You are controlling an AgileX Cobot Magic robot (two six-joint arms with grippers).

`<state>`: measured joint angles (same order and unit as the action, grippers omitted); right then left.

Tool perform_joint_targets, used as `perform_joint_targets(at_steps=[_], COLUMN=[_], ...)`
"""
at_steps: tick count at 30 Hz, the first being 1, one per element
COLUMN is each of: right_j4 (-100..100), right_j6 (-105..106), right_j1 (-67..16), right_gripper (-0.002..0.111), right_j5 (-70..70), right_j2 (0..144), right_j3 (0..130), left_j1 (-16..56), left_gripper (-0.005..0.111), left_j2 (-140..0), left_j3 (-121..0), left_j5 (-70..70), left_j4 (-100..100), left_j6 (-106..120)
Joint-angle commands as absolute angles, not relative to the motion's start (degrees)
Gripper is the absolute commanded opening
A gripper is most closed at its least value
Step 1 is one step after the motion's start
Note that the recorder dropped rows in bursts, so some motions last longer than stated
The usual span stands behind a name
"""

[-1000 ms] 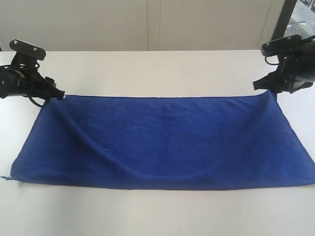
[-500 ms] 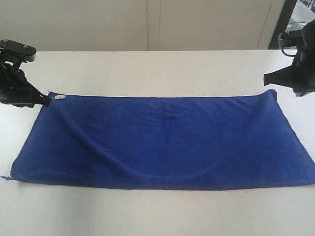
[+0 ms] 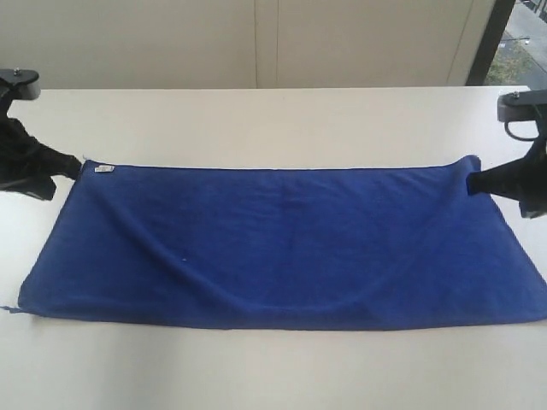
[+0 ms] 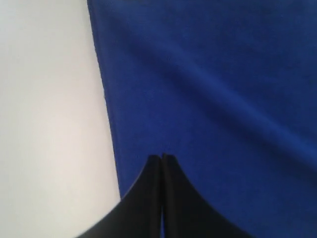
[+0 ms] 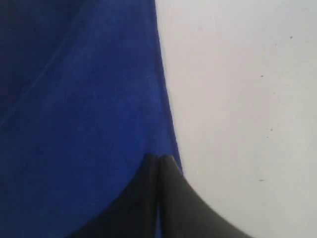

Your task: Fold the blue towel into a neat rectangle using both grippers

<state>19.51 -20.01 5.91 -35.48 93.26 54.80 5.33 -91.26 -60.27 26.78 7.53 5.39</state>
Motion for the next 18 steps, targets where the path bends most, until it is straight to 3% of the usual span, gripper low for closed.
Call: perform_joint_targets(at_steps=[1, 9, 18], right_j4=[19.1, 18.7, 18.7], right_j6=[-19.4, -19.6, -21.4], right_j1=[6.2, 6.2, 6.2], right_gripper=[0.000, 0.000, 0.000], right_j5=[-29.8, -30.0, -33.6], right_j2=[94.5, 99.7, 101.4], right_j3=[49.5, 47.2, 44.7], left_j1=[5.3, 5.3, 5.3], left_gripper=[0.000, 0.000, 0.000], left_j2=[-92.2, -94.4, -94.4], left_j3=[-53.5, -44.9, -44.0], left_j5=[22.6, 13.5, 13.4], left_j4=[10.2, 10.2, 10.2], left_j6=[4.9, 4.9, 4.9])
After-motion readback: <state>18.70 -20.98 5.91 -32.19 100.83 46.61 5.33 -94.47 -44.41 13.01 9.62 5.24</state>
